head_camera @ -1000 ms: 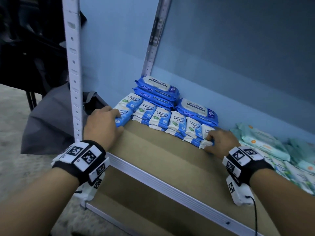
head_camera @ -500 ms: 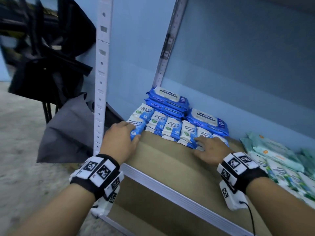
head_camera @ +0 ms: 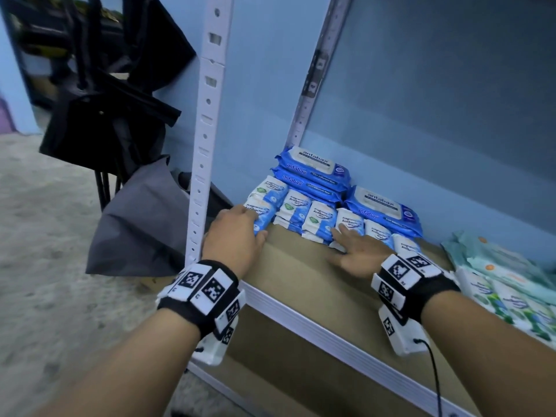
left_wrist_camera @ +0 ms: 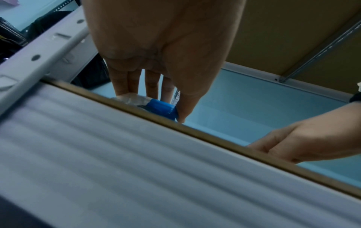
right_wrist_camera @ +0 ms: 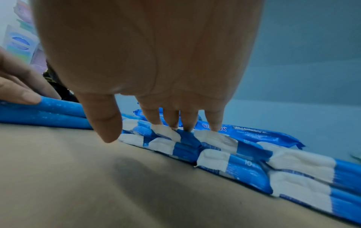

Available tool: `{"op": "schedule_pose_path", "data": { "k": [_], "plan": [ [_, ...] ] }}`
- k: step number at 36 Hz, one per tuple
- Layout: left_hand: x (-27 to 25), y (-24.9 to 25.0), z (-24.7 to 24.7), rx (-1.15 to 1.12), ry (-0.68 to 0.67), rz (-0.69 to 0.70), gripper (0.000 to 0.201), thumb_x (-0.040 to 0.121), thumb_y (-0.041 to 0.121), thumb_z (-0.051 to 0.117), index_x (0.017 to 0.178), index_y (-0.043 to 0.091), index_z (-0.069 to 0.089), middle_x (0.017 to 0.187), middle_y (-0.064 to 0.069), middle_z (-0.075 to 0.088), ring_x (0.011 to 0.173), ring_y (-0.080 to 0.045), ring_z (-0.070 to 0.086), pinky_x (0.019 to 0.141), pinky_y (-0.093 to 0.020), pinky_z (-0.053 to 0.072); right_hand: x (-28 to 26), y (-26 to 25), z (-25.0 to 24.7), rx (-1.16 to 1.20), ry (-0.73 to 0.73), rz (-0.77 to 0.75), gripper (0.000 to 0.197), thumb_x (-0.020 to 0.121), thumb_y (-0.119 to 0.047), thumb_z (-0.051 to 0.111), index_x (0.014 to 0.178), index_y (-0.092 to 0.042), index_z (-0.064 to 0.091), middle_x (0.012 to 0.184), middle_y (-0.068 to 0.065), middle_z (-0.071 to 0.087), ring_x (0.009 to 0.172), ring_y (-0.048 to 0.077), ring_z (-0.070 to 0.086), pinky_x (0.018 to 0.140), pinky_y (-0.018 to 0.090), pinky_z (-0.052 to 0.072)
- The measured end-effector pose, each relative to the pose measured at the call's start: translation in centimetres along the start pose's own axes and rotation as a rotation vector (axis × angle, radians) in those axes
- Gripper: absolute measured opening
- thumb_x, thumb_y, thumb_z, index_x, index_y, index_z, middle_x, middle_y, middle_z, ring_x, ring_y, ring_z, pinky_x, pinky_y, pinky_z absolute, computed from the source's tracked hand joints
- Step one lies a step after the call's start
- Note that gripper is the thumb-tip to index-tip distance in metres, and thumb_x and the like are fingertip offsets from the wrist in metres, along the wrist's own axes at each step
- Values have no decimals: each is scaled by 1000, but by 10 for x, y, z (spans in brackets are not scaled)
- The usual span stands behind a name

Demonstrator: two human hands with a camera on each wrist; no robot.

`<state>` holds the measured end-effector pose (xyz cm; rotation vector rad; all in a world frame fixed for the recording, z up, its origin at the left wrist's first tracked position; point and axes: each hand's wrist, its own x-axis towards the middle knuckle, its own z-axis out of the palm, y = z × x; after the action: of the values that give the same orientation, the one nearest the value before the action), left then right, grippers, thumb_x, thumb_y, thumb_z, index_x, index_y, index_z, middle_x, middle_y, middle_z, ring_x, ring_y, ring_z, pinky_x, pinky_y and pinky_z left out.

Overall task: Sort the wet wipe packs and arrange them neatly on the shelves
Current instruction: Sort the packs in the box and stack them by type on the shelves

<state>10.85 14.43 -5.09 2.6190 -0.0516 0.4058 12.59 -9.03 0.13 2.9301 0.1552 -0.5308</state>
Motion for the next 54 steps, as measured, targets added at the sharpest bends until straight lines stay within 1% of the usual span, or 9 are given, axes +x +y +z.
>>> {"op": "schedule_pose_path", "data": {
  "k": [5,9,15,21,30,40,47,51,54],
  "plan": [
    [-2,-4,3,-49,-3,20,47,93,44,58,129,14,58,138,-4,50,128,-25,41,102,-38,43,-11,6,6,50,62,-14,84,94,-53,50,157,-33,-3,164,-3,-12,151,22,-10,123,47,4],
    [-9,-3,0,1,9,118,50,93,45,57,136,19,53,157,-6,32,147,-29,14,118,-44,26,-32,10,9,65,104,-77,81,96,-55,47,157,-32,-1,165,0,-6,152,22,-6,123,45,7],
    [-34,5,-9,2,60,272,44,89,45,61,126,21,61,148,-1,45,142,-28,27,112,-45,32,-73,14,19,81,255,-154,58,98,-48,47,150,-26,34,145,1,37,131,21,42,108,36,38],
    [-69,-1,-21,62,50,413,41,85,41,68,117,17,65,137,-1,55,130,-28,42,106,-46,40,-117,15,38,77,364,-231,42,97,-43,50,136,-27,48,121,-4,43,113,16,42,99,35,41],
    [-137,-19,-39,160,-97,338,42,88,41,62,125,22,59,127,3,58,112,-24,50,91,-40,47,-174,-11,83,156,398,-367,30,95,-42,52,122,-29,56,110,-10,49,107,15,49,93,34,44],
    [-253,-66,0,144,-351,71,41,90,37,61,131,28,60,136,4,55,116,-24,56,92,-37,50,-194,-59,171,194,88,-414,36,97,-39,53,129,-24,54,122,-4,50,114,17,48,96,36,45],
    [-304,-83,28,179,-643,-145,53,95,32,54,145,22,39,144,-6,45,122,-29,52,97,-41,47,-179,-99,256,257,-185,-329,34,96,-34,54,124,-15,60,126,8,59,112,25,56,93,35,47],
    [-321,-96,47,250,-770,-283,56,99,20,44,151,17,22,136,-14,50,113,-33,57,76,-36,47,-168,-122,305,334,-326,-227,34,95,-28,57,124,-10,61,123,10,63,111,28,58,87,31,47],
    [-329,-105,55,283,-804,-308,60,100,17,42,154,17,16,124,-12,61,103,-29,61,67,-30,40,-162,-134,337,404,-399,-165,31,93,-24,58,116,-5,65,113,12,68,106,31,63,90,37,53]
  ]
}}
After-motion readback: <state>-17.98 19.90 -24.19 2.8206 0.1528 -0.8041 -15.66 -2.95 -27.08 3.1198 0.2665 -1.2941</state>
